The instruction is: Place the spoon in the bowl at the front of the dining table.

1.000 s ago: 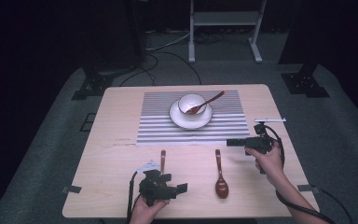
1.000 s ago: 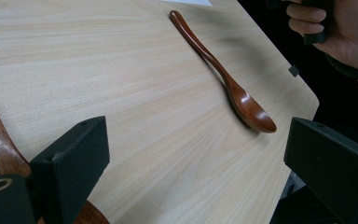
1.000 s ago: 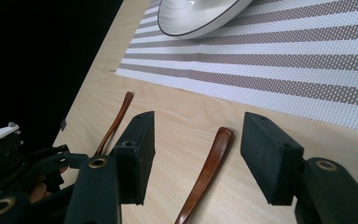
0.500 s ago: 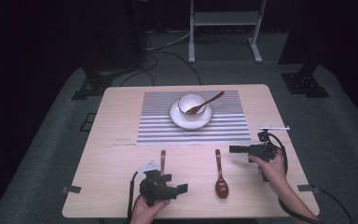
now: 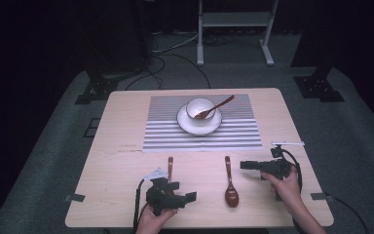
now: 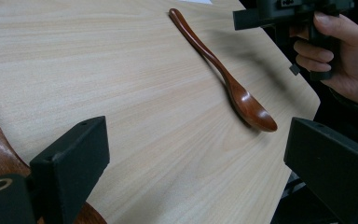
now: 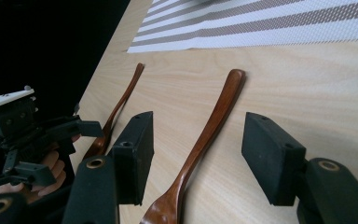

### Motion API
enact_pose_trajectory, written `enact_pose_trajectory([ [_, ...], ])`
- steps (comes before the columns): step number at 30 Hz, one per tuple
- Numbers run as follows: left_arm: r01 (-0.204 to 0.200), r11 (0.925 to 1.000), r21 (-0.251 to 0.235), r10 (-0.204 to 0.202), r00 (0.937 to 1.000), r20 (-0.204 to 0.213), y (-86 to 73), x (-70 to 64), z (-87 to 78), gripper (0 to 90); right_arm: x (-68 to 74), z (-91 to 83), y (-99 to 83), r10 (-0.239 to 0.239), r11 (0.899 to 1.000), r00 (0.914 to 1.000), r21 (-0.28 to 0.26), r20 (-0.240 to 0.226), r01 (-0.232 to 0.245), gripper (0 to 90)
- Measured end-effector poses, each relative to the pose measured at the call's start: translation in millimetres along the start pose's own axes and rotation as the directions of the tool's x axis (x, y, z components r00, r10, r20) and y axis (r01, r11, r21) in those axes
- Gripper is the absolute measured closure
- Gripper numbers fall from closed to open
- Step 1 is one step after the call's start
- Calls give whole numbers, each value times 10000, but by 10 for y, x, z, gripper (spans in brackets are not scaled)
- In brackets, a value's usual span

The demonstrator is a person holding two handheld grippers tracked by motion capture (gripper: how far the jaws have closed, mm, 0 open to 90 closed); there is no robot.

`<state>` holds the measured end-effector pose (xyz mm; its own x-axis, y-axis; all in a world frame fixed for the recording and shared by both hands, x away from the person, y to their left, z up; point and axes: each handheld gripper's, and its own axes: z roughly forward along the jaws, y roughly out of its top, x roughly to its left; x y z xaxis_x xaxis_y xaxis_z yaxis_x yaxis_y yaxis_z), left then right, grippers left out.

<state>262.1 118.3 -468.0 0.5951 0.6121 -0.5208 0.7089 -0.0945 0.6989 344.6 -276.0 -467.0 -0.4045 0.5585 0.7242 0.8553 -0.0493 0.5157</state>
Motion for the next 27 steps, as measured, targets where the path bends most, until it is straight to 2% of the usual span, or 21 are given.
enact_pose_trajectory([
  [7, -8, 10000, -12, 8, 10000, -2, -1, -2, 1, 56, 41, -23, -103, -62, 10000, 9999, -52, -147, 61, 424],
  [16, -34, 10000, -21, 34, 10000, 4, 1, -7, -4, 56, 102, -74, -198, -334, 9993, 9994, -162, -106, 333, 416],
  [20, -37, 10000, -17, 37, 10000, -10, 5, -2, -2, 56, 65, -92, -259, -339, 9976, 9992, -605, -202, 327, 416],
  [24, -48, 10000, -34, 48, 10000, -20, 11, -5, 3, 56, 5, -99, -317, -220, 9942, 9982, -1064, -557, 159, 409],
  [27, -41, 10000, -73, 41, 10000, -58, 20, 2, 6, 56, 31, -107, -317, -533, 9913, 9966, -1235, -625, 452, 392],
])
